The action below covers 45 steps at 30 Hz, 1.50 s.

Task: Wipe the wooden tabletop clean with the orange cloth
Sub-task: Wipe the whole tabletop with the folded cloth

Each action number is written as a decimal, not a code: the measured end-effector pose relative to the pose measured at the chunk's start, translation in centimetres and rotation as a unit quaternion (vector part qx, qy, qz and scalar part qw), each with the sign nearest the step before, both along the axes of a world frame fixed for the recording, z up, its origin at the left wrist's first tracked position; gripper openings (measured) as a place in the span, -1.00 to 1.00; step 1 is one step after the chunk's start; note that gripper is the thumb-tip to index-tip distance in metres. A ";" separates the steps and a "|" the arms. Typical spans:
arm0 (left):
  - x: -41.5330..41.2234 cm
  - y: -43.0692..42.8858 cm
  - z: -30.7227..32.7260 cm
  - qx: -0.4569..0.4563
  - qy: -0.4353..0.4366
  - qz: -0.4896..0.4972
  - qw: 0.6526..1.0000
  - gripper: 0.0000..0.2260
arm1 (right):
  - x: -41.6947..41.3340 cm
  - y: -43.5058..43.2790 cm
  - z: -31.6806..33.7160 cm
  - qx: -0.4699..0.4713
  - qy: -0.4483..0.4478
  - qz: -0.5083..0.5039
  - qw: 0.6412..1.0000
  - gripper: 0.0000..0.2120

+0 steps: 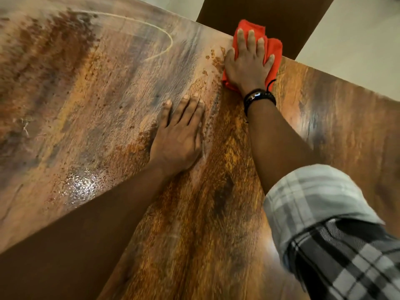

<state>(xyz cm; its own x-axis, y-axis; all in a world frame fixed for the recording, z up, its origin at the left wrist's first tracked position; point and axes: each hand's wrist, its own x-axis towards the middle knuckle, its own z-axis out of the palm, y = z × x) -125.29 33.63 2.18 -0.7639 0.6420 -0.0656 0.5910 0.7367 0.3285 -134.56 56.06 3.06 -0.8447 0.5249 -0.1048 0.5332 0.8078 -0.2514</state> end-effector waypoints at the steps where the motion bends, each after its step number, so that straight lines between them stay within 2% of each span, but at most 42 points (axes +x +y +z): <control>1: 0.0 0.0 0.0 -0.003 0.002 0.000 1.000 -0.47 | 1.0 -0.6 -0.1 -0.003 -0.002 0.002 1.000 -0.44; 9: 0.0 -0.3 0.6 -0.022 0.015 -0.020 0.999 -0.40 | 17.1 -11.9 -0.7 0.003 0.039 0.017 0.999 -0.46; 12: 0.0 -0.4 0.3 -0.028 0.023 -0.025 0.999 -0.40 | 19.8 -13.7 -1.1 0.024 0.041 0.003 0.999 -0.48; 16: -0.1 -0.2 0.2 -0.021 0.018 -0.017 0.999 -0.45 | 16.1 -11.2 -1.0 0.006 0.035 0.007 0.999 -0.47; 23: -0.1 -0.3 -0.2 -0.012 0.010 -0.017 1.000 -0.45 | 3.3 -3.2 -0.6 0.005 0.016 -0.015 1.000 -0.47; 29: 0.0 -0.3 -0.2 -0.011 0.013 -0.019 1.000 -0.48 | 3.2 -3.4 -0.5 0.003 0.009 -0.018 1.000 -0.46; 33: 0.0 -0.5 0.3 0.008 0.014 -0.021 1.000 -0.50 | 7.5 -6.6 -0.2 -0.001 0.004 -0.006 1.000 -0.46; 37: 0.9 -2.0 1.3 0.072 0.014 -0.016 0.997 -0.45 | 15.3 -12.7 -0.6 -0.001 0.023 0.003 1.000 -0.47; 41: 4.2 -7.2 1.0 0.059 0.052 -0.043 0.996 -0.53 | 24.1 -19.6 -0.8 0.020 0.059 -0.011 0.998 -0.47; 45: 7.3 -12.2 -0.1 0.041 0.064 -0.064 0.995 -0.54 | 30.3 -24.9 -0.7 0.017 0.039 -0.017 0.999 -0.48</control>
<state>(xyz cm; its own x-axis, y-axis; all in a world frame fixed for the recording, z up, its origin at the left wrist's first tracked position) -117.97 21.38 2.11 -0.6747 0.7333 0.0836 0.7189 0.6274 0.2992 -104.22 31.12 2.40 -0.8310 0.5559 -0.0212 0.5407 0.7983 -0.2652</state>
